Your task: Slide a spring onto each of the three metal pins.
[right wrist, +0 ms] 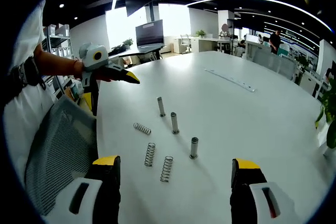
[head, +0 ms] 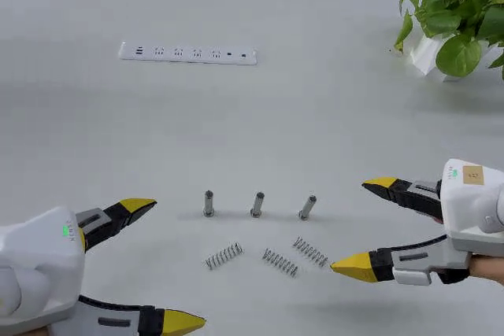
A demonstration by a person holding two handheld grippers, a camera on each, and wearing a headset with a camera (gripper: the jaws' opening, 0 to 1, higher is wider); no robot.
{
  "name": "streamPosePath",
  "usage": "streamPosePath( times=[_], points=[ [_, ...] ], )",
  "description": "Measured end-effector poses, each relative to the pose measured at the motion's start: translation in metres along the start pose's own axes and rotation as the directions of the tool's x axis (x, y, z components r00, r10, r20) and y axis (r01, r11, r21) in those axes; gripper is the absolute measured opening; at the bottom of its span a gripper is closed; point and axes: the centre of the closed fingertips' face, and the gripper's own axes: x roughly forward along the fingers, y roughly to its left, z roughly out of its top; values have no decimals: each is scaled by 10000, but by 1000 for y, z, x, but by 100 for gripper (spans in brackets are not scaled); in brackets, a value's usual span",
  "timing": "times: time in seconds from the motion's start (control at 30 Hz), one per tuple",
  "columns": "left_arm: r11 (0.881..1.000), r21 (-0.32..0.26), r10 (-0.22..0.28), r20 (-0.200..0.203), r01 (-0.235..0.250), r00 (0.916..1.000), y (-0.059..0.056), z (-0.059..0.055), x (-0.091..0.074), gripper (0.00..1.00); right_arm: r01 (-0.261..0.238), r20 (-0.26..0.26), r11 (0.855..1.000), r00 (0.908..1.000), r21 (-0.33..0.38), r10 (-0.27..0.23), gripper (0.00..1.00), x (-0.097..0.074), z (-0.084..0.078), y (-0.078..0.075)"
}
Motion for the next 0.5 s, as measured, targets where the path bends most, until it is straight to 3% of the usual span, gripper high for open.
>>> streamPosePath(
  times=[0.17,0.27,0.37,0.5],
  points=[
    [9996,256,144,-632,-128,9979,3,-9,5,87,-4,42,10000,10000,19,4,89,-7,-10,0],
    [9999,79,138,-1092,-130,9939,3,-14,10,80,1,37,10000,10000,56,-1,88,-12,-17,1],
    [9999,53,148,-1756,-140,9844,2,-22,15,70,47,11,9999,10000,103,-47,88,-16,-21,2],
    [9998,-27,179,-2242,-190,9744,2,-26,25,56,135,59,9998,9999,151,-136,87,-20,-26,2]
  ],
)
